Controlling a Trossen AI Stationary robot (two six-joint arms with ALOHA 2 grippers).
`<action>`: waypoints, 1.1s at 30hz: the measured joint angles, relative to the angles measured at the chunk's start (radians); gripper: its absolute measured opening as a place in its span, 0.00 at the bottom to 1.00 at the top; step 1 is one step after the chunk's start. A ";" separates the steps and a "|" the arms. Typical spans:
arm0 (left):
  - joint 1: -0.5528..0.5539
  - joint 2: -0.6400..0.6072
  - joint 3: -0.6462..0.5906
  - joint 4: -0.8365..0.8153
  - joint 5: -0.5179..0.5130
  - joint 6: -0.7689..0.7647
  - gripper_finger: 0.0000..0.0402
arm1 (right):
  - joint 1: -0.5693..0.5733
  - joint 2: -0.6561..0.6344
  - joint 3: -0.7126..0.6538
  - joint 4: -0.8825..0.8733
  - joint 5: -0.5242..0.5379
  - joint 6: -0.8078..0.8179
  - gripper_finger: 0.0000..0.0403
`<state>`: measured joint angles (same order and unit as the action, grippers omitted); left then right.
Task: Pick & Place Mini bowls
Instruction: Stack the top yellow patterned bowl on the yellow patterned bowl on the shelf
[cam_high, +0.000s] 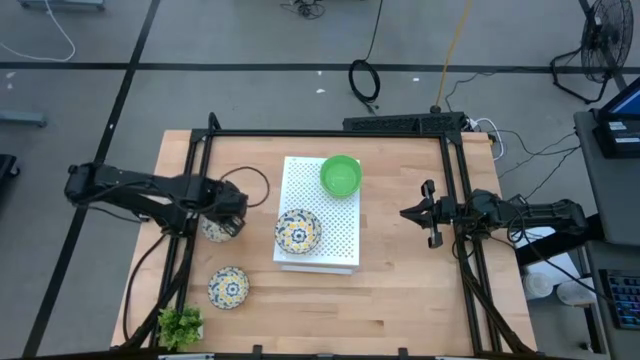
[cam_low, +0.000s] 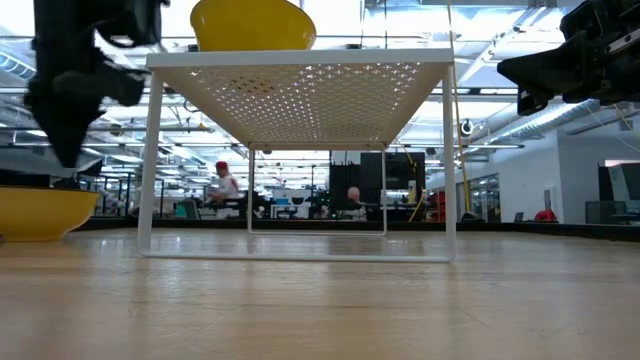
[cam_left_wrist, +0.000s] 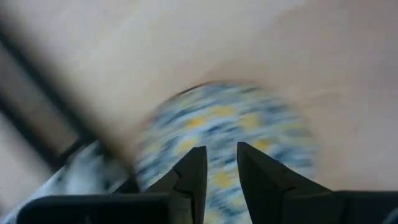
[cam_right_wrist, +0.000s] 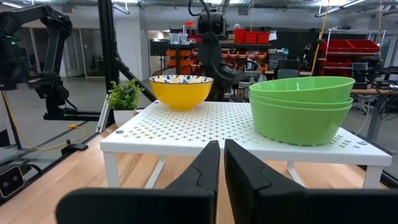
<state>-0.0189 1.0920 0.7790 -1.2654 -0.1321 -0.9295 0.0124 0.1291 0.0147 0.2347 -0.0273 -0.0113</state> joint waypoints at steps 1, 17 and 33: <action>0.014 0.000 -0.002 -0.049 -0.012 -0.033 0.23 | 0.000 0.000 0.000 0.000 0.000 0.000 0.04; 0.201 -0.005 -0.012 -0.054 -0.018 0.046 0.23 | 0.000 0.000 0.000 0.000 0.000 0.000 0.03; 0.368 -0.006 -0.163 0.119 0.088 0.290 0.23 | 0.000 0.000 0.000 0.000 0.000 0.000 0.03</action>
<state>0.3493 1.0863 0.6163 -1.1462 -0.0443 -0.6395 0.0120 0.1291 0.0147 0.2347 -0.0273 -0.0116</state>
